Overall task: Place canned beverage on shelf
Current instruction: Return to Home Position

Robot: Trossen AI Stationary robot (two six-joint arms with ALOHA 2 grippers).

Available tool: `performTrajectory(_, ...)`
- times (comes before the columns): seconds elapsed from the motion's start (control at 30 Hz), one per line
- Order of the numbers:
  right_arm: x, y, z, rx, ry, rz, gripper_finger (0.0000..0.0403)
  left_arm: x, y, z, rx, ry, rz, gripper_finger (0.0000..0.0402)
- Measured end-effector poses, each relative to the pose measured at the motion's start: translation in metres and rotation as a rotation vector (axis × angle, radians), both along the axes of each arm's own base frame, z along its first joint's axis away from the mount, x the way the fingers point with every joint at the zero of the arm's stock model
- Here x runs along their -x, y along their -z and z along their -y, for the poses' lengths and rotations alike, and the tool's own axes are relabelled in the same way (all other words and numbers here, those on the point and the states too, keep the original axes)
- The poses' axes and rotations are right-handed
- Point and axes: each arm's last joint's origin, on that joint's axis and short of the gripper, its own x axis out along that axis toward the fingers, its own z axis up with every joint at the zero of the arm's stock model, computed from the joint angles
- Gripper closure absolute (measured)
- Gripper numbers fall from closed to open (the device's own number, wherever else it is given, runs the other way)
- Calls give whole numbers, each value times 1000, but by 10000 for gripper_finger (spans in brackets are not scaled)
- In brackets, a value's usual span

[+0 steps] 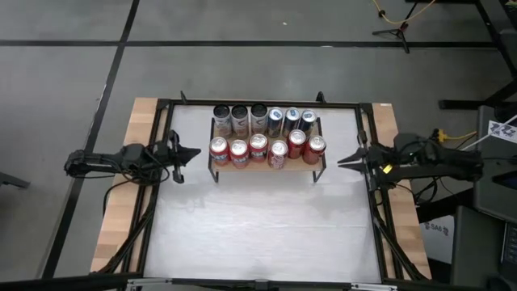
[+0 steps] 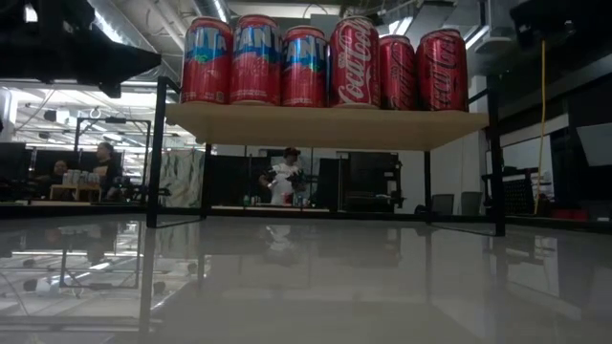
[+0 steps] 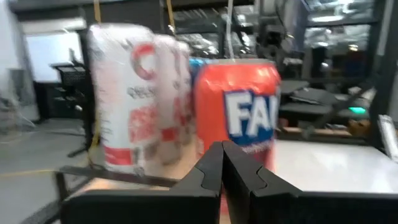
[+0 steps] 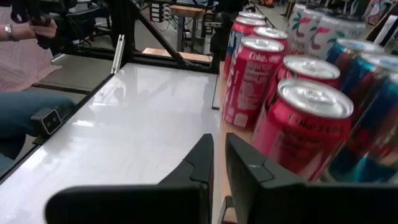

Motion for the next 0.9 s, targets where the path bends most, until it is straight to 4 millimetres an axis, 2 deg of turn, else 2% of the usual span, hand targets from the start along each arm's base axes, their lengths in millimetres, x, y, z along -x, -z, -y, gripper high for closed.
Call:
performTrajectory(0.23, -1, 23, -1, -57, -31, 57, 370, -1, 6, 3, 2, 96, -57, 401)
performTrajectory(0.63, -12, 66, -2, -83, -39, 114, 370, -2, 13, 3, 8, 99, -133, 401)
performTrajectory(0.9, -20, 87, -2, -91, -40, 153, 370, -2, 19, 3, 38, 99, -184, 402)
